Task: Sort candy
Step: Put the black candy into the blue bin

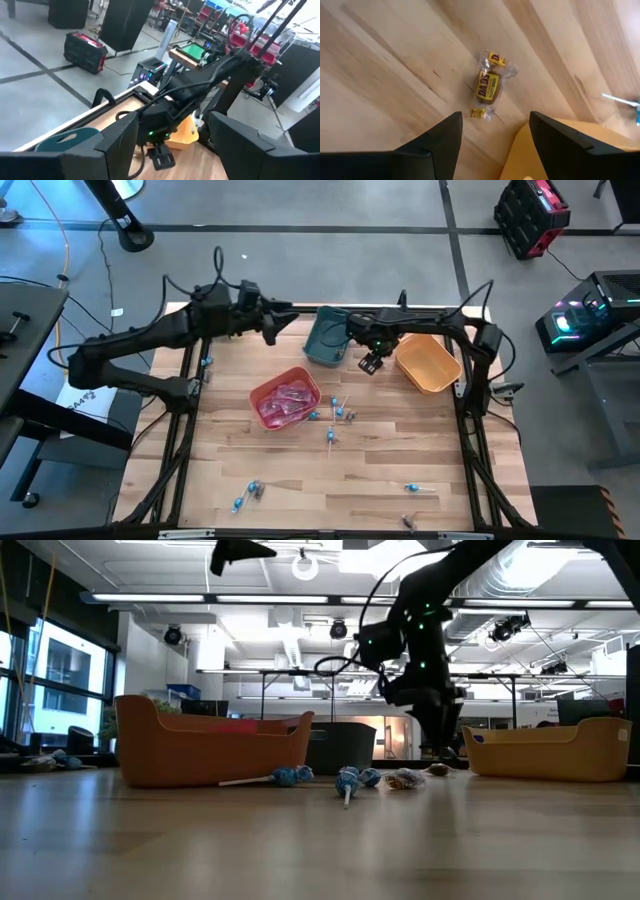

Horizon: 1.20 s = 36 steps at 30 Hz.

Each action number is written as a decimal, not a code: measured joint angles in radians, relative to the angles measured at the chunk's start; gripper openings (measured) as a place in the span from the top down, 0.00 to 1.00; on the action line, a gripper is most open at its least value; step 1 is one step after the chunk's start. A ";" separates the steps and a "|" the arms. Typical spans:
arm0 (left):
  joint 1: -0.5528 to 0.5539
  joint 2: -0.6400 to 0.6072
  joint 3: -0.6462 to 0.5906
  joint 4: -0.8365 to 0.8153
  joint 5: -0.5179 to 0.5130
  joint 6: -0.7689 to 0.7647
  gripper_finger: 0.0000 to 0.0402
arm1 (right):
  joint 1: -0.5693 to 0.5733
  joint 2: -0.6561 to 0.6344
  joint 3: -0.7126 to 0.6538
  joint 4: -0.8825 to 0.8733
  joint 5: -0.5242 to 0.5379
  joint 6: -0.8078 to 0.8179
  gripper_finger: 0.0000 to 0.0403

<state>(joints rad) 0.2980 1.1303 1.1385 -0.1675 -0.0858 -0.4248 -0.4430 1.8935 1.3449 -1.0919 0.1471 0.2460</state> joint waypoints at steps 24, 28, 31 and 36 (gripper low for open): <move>-0.033 0.005 0.000 -0.026 -0.003 -0.034 0.41 | -0.013 0.138 0.003 0.072 -0.087 -0.047 0.50; -0.033 -0.018 0.000 -0.012 -0.003 -0.028 0.41 | 0.006 0.138 0.002 0.080 -0.056 -0.049 0.69; -0.033 -0.060 0.000 0.005 -0.003 -0.026 0.41 | 0.020 0.134 0.002 0.084 -0.050 -0.064 0.86; -0.033 -0.174 0.000 0.011 -0.003 -0.018 0.41 | 0.026 0.069 -0.003 0.105 -0.005 -0.088 0.91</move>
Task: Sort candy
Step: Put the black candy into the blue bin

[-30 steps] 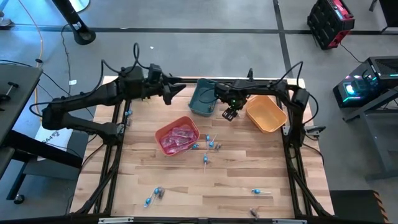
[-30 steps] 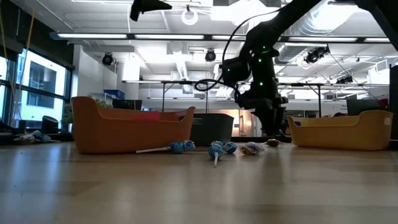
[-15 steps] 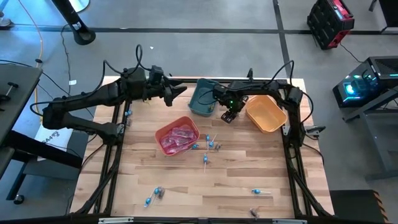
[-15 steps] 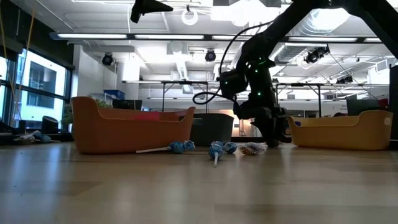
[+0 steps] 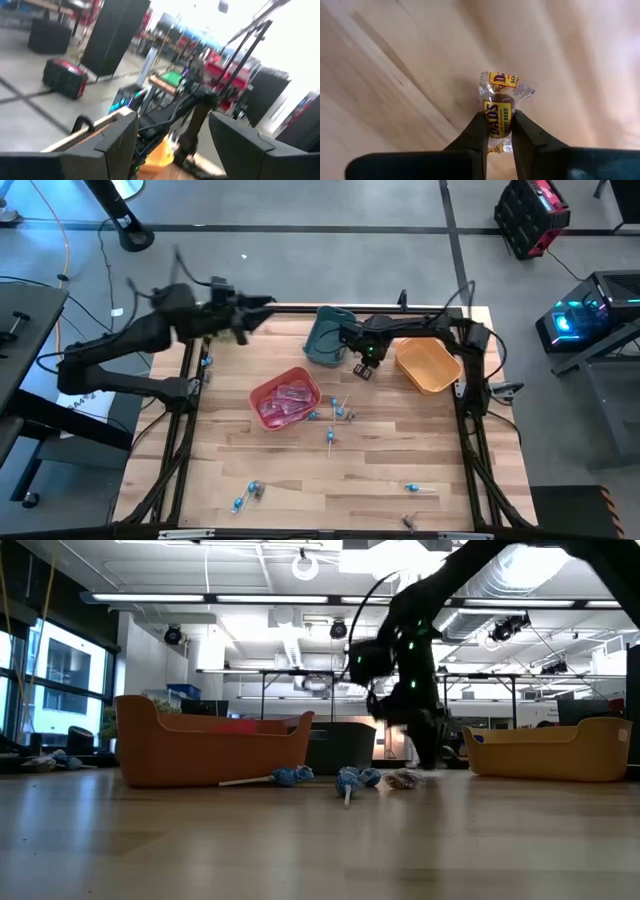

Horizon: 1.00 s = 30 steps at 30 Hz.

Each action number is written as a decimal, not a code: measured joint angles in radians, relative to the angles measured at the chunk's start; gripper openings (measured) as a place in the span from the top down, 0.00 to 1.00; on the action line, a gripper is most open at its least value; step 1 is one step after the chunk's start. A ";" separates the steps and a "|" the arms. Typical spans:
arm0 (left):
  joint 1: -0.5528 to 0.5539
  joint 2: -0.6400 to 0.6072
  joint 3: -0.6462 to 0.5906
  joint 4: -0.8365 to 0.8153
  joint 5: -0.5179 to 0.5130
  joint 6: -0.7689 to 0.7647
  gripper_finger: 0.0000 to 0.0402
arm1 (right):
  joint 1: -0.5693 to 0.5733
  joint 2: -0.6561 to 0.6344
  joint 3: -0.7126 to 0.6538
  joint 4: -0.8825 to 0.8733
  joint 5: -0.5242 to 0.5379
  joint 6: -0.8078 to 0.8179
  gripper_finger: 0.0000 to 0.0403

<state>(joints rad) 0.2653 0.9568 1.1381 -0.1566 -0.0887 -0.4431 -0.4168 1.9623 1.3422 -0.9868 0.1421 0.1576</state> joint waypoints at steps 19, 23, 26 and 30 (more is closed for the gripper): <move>-0.012 -0.169 0.000 -0.250 -0.056 -0.048 0.41 | 0.012 -0.276 0.004 0.487 -0.110 0.157 0.84; -0.013 -0.169 0.000 -0.313 -0.057 -0.079 0.41 | 0.012 -0.254 0.004 0.623 -0.133 0.188 0.78; -0.013 -0.167 0.000 -0.328 -0.061 -0.080 0.41 | 0.011 -0.233 0.004 0.659 -0.138 0.201 0.70; -0.013 -0.167 0.000 -0.346 -0.078 -0.079 0.41 | 0.011 -0.213 0.004 0.665 -0.140 0.206 0.57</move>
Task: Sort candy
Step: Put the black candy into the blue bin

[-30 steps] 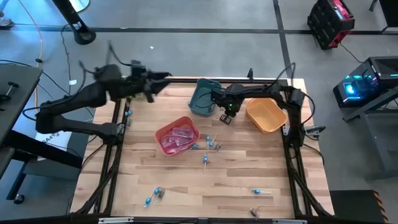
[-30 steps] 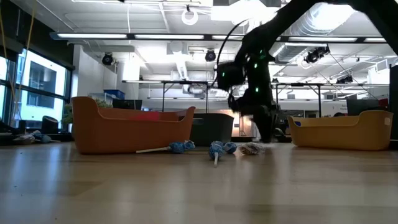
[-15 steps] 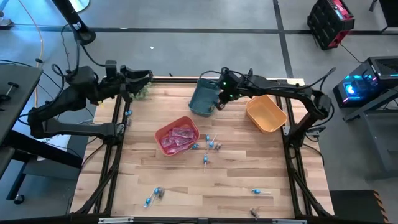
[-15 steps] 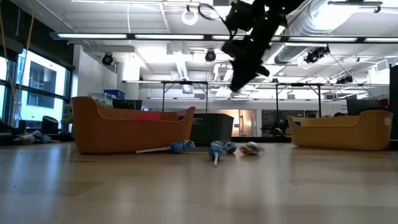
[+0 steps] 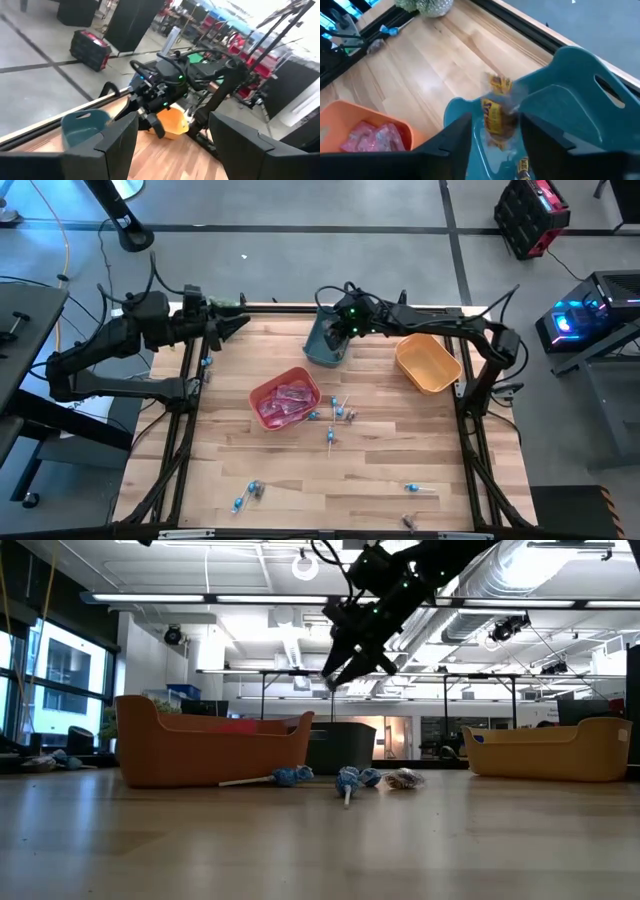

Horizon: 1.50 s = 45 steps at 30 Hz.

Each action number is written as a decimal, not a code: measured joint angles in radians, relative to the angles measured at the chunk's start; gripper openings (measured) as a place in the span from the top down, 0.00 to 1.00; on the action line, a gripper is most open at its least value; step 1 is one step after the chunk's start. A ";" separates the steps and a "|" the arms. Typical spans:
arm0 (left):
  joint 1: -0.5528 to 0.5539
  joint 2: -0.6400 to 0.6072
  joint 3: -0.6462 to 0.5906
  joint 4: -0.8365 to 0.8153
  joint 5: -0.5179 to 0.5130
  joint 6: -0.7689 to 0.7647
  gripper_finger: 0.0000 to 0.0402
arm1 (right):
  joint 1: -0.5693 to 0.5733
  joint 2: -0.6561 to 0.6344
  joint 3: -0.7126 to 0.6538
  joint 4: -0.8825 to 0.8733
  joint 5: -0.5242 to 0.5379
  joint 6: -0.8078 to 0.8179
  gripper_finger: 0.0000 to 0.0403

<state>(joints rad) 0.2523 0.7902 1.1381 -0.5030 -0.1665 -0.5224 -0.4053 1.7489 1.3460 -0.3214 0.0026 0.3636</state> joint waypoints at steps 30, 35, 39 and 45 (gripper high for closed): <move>0.208 0.710 -0.005 -0.935 -0.182 0.132 0.52 | -0.019 0.005 0.000 -0.021 -0.100 -0.005 0.44; 0.304 0.734 -0.125 -0.883 -0.128 0.235 0.52 | -0.019 0.005 0.000 -0.063 -0.104 -0.005 0.44; 0.364 0.711 -0.268 -0.824 -0.038 0.255 0.52 | -0.019 0.005 0.000 -0.075 -0.106 -0.006 0.44; 0.378 0.716 -0.429 -0.718 0.018 0.258 0.52 | -0.020 0.005 0.000 -0.042 -0.106 -0.006 0.44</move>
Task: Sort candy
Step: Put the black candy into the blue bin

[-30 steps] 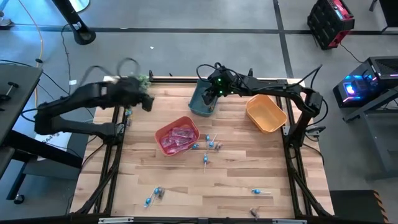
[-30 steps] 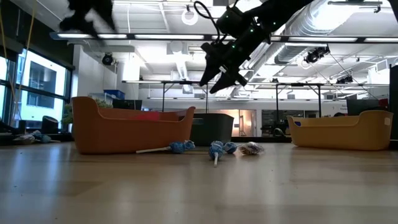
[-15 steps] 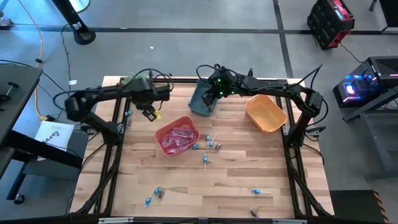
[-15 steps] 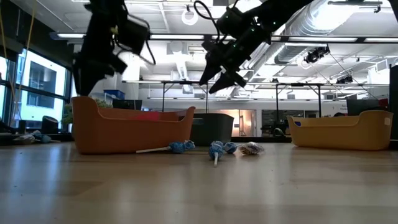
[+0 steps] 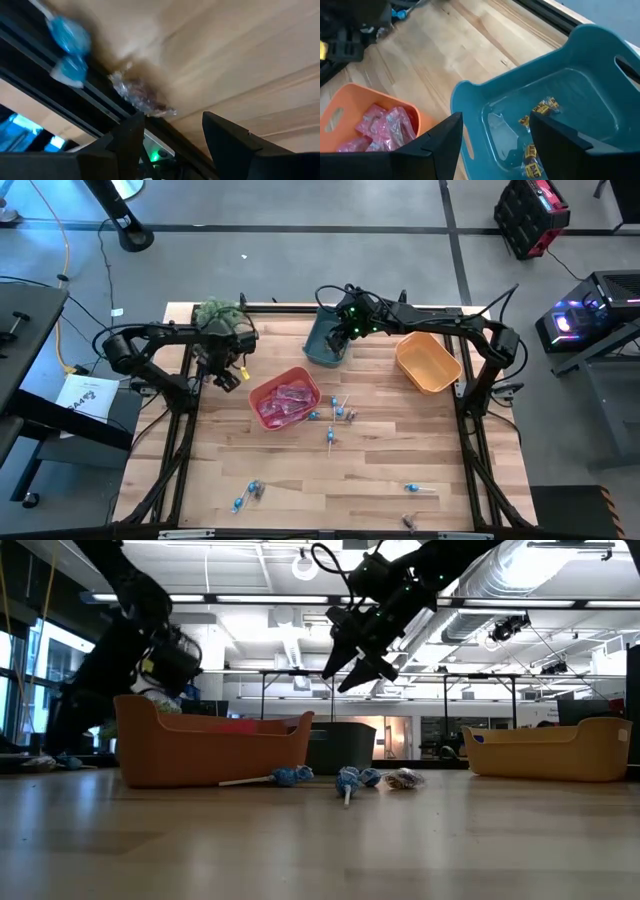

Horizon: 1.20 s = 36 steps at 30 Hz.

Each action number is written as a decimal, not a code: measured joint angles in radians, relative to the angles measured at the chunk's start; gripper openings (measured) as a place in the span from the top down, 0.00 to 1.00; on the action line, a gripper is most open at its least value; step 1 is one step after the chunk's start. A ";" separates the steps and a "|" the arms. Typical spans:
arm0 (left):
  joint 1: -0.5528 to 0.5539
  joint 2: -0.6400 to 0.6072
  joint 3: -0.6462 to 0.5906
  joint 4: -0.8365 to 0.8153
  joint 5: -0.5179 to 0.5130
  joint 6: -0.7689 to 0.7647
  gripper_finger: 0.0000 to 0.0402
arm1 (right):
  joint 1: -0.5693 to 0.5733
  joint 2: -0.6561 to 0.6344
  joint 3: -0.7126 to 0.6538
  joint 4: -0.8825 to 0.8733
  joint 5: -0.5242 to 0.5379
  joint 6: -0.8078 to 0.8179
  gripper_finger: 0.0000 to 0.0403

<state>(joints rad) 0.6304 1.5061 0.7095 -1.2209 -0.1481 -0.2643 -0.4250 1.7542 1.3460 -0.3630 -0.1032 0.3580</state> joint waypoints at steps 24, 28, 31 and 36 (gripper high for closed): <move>0.195 0.150 0.027 0.032 0.019 0.003 0.52 | 0.007 0.000 0.000 0.008 0.006 0.027 0.44; 0.178 0.152 0.022 0.070 0.102 -0.026 0.52 | 0.007 0.000 0.000 0.009 0.006 0.027 0.44; 0.163 0.151 0.022 0.070 0.114 -0.037 0.52 | 0.007 0.000 0.000 0.009 0.010 0.026 0.44; 0.145 0.151 0.022 0.074 0.120 -0.065 0.52 | 0.007 0.000 0.000 0.008 0.022 0.025 0.44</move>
<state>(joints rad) 0.7750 1.6569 0.7319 -1.1467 -0.0276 -0.3298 -0.4179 1.7542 1.3460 -0.3546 -0.0814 0.3828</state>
